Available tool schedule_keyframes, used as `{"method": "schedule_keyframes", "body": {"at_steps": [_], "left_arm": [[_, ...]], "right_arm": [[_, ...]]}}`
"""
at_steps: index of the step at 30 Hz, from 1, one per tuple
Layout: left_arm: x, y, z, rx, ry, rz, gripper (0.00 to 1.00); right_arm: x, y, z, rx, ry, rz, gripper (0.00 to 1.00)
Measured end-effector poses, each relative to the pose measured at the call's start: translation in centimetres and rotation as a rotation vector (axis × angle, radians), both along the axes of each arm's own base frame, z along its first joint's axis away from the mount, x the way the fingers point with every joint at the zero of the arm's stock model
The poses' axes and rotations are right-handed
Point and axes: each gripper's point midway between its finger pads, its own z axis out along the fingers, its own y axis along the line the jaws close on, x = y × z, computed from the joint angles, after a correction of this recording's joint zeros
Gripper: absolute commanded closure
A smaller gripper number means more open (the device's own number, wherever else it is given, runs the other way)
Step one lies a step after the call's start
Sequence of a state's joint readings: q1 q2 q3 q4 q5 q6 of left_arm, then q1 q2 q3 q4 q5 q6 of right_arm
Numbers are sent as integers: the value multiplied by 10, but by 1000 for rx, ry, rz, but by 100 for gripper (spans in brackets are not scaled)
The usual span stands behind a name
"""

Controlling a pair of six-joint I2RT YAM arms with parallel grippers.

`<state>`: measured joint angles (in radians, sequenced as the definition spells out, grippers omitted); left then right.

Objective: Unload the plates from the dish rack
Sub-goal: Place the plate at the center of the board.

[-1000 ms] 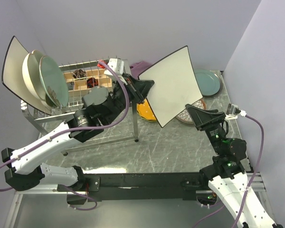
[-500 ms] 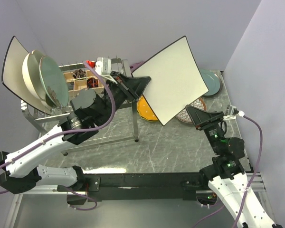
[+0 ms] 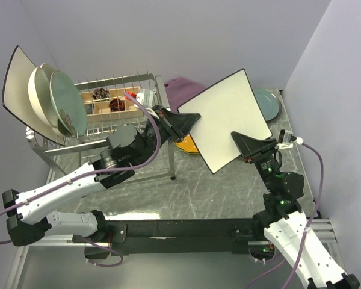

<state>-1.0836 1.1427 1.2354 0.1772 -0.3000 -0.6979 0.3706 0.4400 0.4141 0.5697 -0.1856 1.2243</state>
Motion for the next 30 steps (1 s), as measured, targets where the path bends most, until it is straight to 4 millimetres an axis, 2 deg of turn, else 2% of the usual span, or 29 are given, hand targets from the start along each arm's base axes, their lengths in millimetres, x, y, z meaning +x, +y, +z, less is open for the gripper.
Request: {"method": "schedule_keyframes", "body": {"at_steps": [3, 5, 6, 7, 9, 12, 16, 18, 21, 23, 26, 30], "left_arm": [[1, -1, -3, -28, 16, -3, 98], [-1, -2, 3, -61, 15, -25, 89], [-2, -2, 4, -59, 9, -25, 70], [-4, -3, 4, -59, 10, -30, 61], [-4, -3, 5, -68, 9, -31, 48], [-5, -1, 0, -72, 12, -29, 43], [-3, -2, -11, -49, 20, -23, 36], [-3, -1, -10, -46, 12, -21, 12], [-4, 4, -5, -41, -11, -8, 1], [-3, 9, -3, -27, -18, 7, 1], [-7, 16, 11, -27, -46, 12, 1], [-13, 31, 32, -37, -89, 24, 1]], "right_arm": [[-1, 0, -2, 60, 29, 33, 100], [-6, -3, 6, 100, 16, 45, 100], [-8, -4, 7, 107, 11, 47, 100], [-10, -6, 7, 122, 5, 45, 100], [-12, -9, 4, 131, 6, 35, 100], [-10, -10, -10, 140, 51, 32, 100], [-8, -14, -19, 146, 95, 12, 100], [-9, -18, -21, 155, 107, -5, 100], [-1, -31, -28, 172, 154, -86, 100], [4, -40, -33, 168, 192, -151, 100], [20, -60, -49, 141, 279, -303, 100], [38, -79, -87, 79, 411, -456, 100]]}}
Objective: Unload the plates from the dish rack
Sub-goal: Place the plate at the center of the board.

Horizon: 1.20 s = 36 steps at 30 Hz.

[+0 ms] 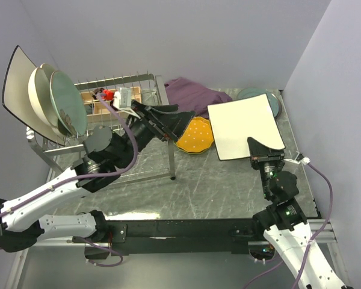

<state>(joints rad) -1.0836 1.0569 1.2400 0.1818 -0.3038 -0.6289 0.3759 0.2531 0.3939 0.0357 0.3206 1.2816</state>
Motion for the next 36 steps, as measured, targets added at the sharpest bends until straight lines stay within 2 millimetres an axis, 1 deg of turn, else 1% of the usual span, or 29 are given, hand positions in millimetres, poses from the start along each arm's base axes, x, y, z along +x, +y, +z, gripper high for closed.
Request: {"method": "schedule_keyframes", "body": {"at_steps": [4, 6, 10, 14, 17, 21, 23, 26, 30, 33, 36], "left_arm": [[-5, 11, 6, 18, -23, 10, 1], [-7, 16, 6, 35, -32, 15, 1], [-12, 22, 2, 73, -45, 12, 0], [-21, 34, 3, 99, -66, -1, 1], [-31, 49, 4, 93, -90, -2, 1], [-43, 72, 3, 68, -110, -1, 0], [-47, 80, 2, 56, -115, 0, 1], [-51, 86, -6, 54, -116, -1, 1], [-51, 86, -20, 70, -103, -9, 1], [-50, 86, -29, 80, -87, -4, 1], [-50, 89, -38, 85, -80, 1, 1]], "right_arm": [[6, -5, -35, -61, 131, -39, 100], [5, -6, -53, -91, 195, -42, 100], [-3, -5, -75, -161, 265, -17, 100], [-17, 9, -93, -320, 292, 98, 100], [-30, 20, -108, -419, 315, 201, 100], [-48, 31, -129, -481, 342, 314, 100], [-55, 37, -143, -495, 348, 363, 100], [-67, 44, -166, -513, 376, 439, 100], [-81, 53, -189, -526, 432, 535, 100], [-90, 58, -203, -522, 467, 592, 100], [-93, 62, -212, -516, 484, 623, 100]]}}
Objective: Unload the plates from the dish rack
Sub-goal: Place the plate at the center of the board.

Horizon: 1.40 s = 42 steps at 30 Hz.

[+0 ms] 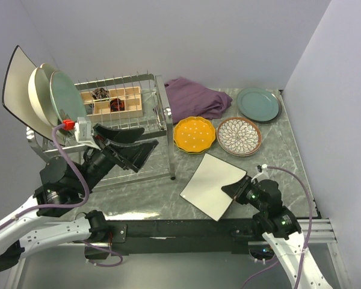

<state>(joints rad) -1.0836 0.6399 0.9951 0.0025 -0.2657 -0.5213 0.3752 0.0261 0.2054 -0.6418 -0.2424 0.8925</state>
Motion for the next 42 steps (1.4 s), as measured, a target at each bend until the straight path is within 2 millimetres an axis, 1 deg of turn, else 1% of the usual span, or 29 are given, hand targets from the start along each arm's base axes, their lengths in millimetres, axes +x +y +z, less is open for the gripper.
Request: {"method": "schedule_keyframes", "body": {"at_steps": [2, 7, 9, 12, 14, 15, 17, 18, 21, 24, 28, 31, 35, 39, 41, 42], "left_arm": [[-1, 3, -2, -4, 0, 4, 1], [-3, 9, 2, -32, -3, 8, 1], [-2, 8, 1, -33, 1, 7, 0], [0, 5, -8, -21, 10, 7, 1], [1, 1, -17, -6, 18, 7, 1], [2, 0, -20, -1, 21, 8, 1], [3, -2, -26, 9, 28, 6, 1], [3, -2, -27, 10, 29, 6, 1], [2, -1, -28, 0, 25, 4, 0], [2, -2, -32, -5, 24, 4, 1], [3, -5, -38, 3, 27, 1, 1], [3, -6, -39, 4, 25, -6, 1], [1, -6, -39, -1, 19, -11, 1], [0, -4, -47, 7, 23, -13, 1], [0, -4, -49, 8, 23, -13, 1], [0, -4, -50, 9, 24, -13, 0]], "right_arm": [[0, 4, -3, 14, -3, 20, 100], [2, 14, -10, 52, -17, 60, 100], [2, 18, -14, 72, -12, 72, 93], [3, 20, -18, 95, 11, 68, 89], [4, 20, -19, 100, 22, 61, 87], [5, 20, -19, 102, 27, 54, 82], [6, 19, -20, 104, 33, 36, 75], [7, 18, -20, 103, 35, 28, 70], [13, 12, -23, 89, 34, -22, 61], [20, 4, -25, 71, 27, -79, 56], [26, -4, -28, 61, 37, -149, 54], [29, -10, -33, 46, 62, -195, 53], [30, -19, -43, 27, 116, -260, 52], [29, -29, -55, -10, 178, -329, 52], [27, -31, -61, -22, 205, -340, 53], [26, -32, -63, -28, 216, -343, 57]]}}
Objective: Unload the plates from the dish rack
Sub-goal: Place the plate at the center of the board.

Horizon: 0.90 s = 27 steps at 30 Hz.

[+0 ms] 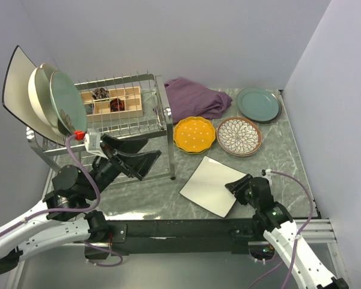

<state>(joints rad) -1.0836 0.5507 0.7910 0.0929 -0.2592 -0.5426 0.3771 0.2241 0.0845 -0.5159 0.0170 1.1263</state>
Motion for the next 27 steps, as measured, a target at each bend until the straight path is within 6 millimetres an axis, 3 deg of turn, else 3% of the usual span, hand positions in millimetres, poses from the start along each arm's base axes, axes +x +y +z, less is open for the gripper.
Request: {"method": "schedule_keyframes", "body": {"at_steps": [4, 10, 12, 14, 15, 18, 21, 27], "left_arm": [[-2, 3, 0, -7, -4, 0, 1], [-3, 3, -3, -4, -5, -9, 0], [-4, 2, -3, -4, -6, -12, 1], [-4, 2, -3, -3, -7, -15, 1], [-4, 2, -3, -3, -7, -16, 0], [-5, 2, -3, -3, -7, -18, 0], [-5, 2, -3, -3, -7, -18, 1], [-5, 3, -2, -4, -8, -17, 1]], "right_arm": [[0, 1, -4, 0, 24, 1, 59], [3, 4, -3, -12, 58, 8, 52], [2, 2, -3, -30, 82, 4, 46], [-1, -4, -7, -60, 121, -14, 29], [-3, -6, -8, -66, 142, -28, 27], [-1, -18, 0, -125, 165, -73, 28], [-7, -29, -5, -179, 217, -107, 31], [-8, -32, -6, -186, 226, -125, 37]]}}
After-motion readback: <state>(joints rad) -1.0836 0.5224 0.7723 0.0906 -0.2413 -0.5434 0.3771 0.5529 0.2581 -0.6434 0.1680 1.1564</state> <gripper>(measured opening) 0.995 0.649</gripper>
